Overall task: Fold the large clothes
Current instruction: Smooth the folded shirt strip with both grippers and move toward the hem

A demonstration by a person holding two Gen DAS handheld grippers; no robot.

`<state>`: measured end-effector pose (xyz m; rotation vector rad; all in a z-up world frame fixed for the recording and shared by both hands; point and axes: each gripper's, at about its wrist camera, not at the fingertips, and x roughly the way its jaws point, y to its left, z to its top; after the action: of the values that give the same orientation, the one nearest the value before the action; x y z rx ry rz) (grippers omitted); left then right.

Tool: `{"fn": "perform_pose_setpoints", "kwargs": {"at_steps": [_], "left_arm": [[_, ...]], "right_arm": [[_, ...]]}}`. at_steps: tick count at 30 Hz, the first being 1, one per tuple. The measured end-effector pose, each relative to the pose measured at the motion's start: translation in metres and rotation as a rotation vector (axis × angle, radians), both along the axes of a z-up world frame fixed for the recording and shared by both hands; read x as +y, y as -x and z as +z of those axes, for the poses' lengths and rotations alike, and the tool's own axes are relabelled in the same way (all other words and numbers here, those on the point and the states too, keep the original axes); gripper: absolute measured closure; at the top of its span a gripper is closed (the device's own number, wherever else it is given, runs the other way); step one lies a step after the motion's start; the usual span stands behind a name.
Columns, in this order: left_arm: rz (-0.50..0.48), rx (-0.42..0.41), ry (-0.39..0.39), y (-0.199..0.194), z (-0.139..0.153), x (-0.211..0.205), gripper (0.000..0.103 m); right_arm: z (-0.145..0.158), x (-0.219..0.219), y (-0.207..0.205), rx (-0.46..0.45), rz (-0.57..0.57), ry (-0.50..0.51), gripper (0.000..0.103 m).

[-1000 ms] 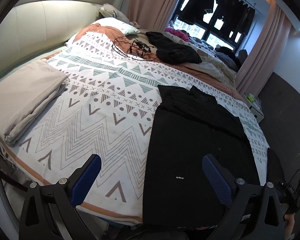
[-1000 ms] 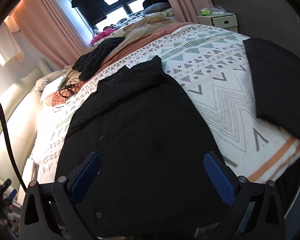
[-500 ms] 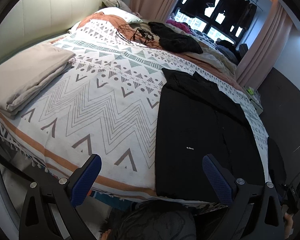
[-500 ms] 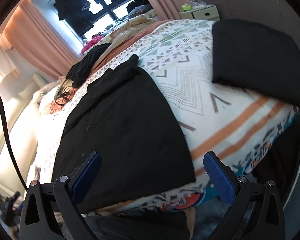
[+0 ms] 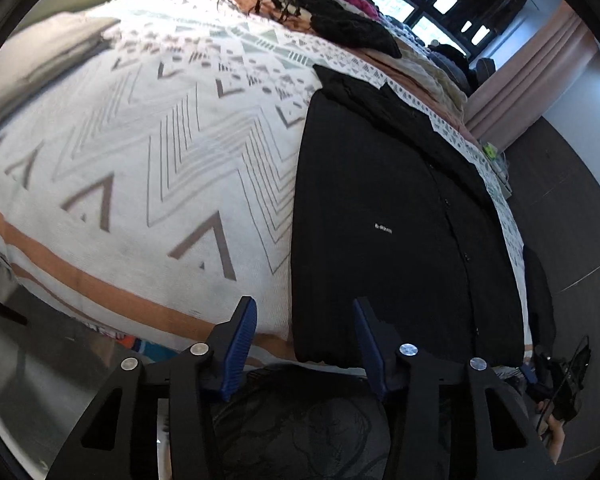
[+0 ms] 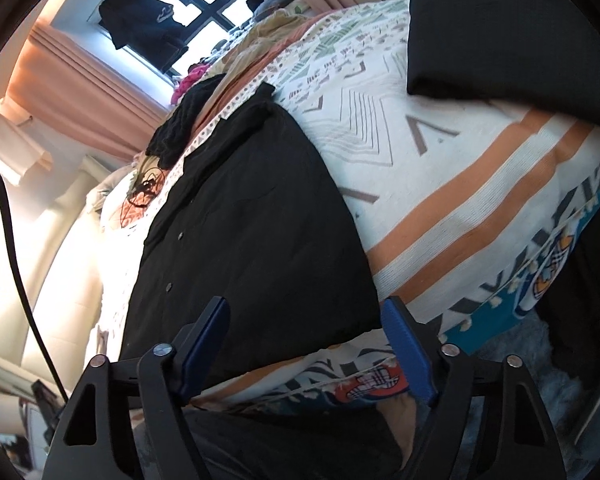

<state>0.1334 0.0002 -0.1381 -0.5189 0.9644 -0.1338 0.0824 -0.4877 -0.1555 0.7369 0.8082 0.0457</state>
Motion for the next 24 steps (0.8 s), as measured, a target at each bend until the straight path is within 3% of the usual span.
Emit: {"fn": "perform_pose_setpoints", "kwargs": {"at_steps": [7, 12, 16, 19, 24], "left_arm": [[0.017, 0.031, 0.14, -0.001, -0.018, 0.007, 0.053], [-0.002, 0.049, 0.25, 0.002, -0.023, 0.007, 0.054], [0.001, 0.034, 0.348, 0.006, -0.024, 0.01, 0.054], [0.008, -0.007, 0.352, 0.007, -0.019, 0.01, 0.054], [0.034, 0.027, 0.336, 0.003, -0.023, 0.008, 0.055]], "right_arm": [[-0.021, -0.003, -0.008, 0.018, -0.008, -0.048, 0.028], [-0.036, -0.012, -0.007, 0.063, -0.025, -0.082, 0.037], [-0.04, -0.013, -0.002, 0.0, -0.003, -0.171, 0.04], [-0.032, -0.013, 0.001, -0.058, 0.0, -0.189, 0.04], [-0.019, -0.012, -0.004, -0.12, 0.01, -0.215, 0.04]]}}
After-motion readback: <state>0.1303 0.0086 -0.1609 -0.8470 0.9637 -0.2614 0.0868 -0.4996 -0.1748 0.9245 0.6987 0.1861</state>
